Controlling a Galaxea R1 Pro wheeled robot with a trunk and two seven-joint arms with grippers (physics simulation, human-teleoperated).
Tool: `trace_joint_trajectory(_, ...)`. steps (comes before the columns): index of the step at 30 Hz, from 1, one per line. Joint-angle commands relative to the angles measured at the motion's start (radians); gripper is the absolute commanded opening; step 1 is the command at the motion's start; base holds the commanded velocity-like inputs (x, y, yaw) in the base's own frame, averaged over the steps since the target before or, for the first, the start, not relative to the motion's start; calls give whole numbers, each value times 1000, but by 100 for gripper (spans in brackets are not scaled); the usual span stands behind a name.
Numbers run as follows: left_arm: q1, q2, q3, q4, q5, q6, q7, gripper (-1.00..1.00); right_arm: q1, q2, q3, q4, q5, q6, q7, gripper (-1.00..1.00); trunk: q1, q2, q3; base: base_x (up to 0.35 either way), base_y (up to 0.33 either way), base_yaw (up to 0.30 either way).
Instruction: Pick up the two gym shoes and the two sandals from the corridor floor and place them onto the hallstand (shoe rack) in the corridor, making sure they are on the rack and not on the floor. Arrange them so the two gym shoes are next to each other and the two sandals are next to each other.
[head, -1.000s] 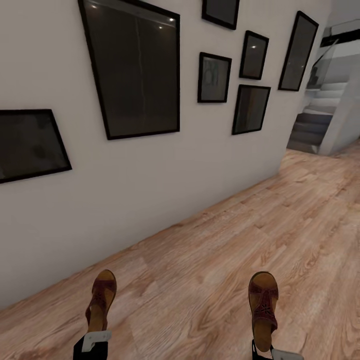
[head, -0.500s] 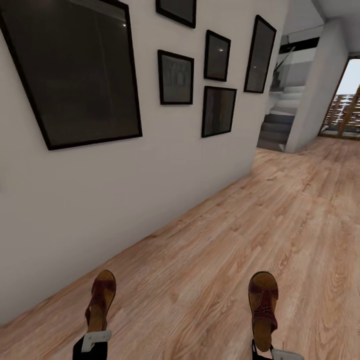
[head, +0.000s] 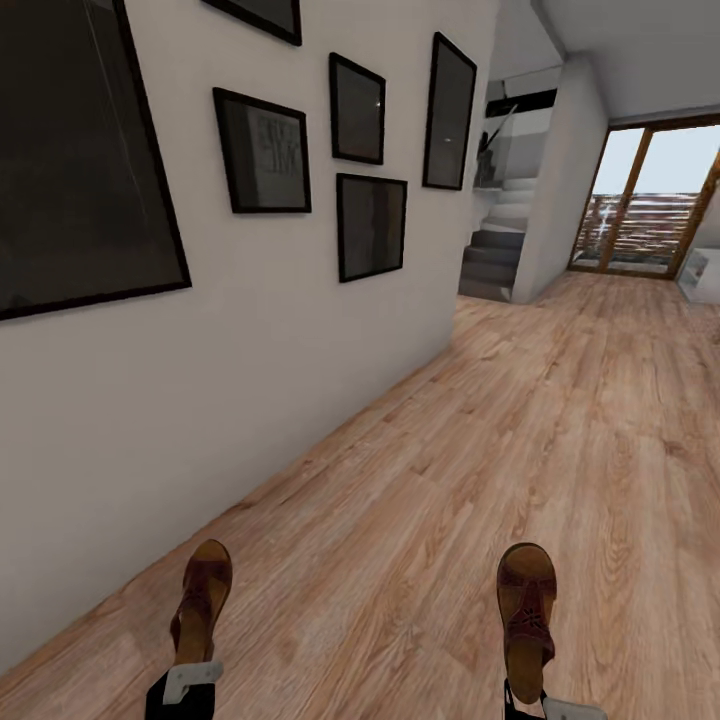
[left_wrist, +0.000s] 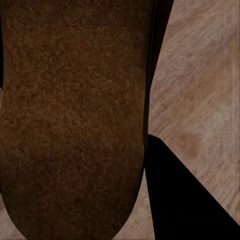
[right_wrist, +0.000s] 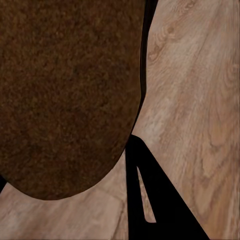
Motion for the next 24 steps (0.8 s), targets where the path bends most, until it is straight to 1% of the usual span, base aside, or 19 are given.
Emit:
trace_joint_trajectory(1, 0, -1, 9, 0, -11, -3, -7, -100, -1, 1, -3, 1, 11, -2, -5, -100, 0, 0, 0, 306, -170, -283)
trace_joint_trajectory(6, 0, -1, 9, 0, -10, -2, -7, -100, -1, 1, -3, 1, 11, -2, -5, -100, 0, 0, 2, 323, -99, -284)
trace_joint_trajectory(24, 0, -1, 9, 0, -11, -2, -7, -100, -1, 1, -1, 2, 11, -2, -5, -100, 0, 0, 5, 339, -4, -292)
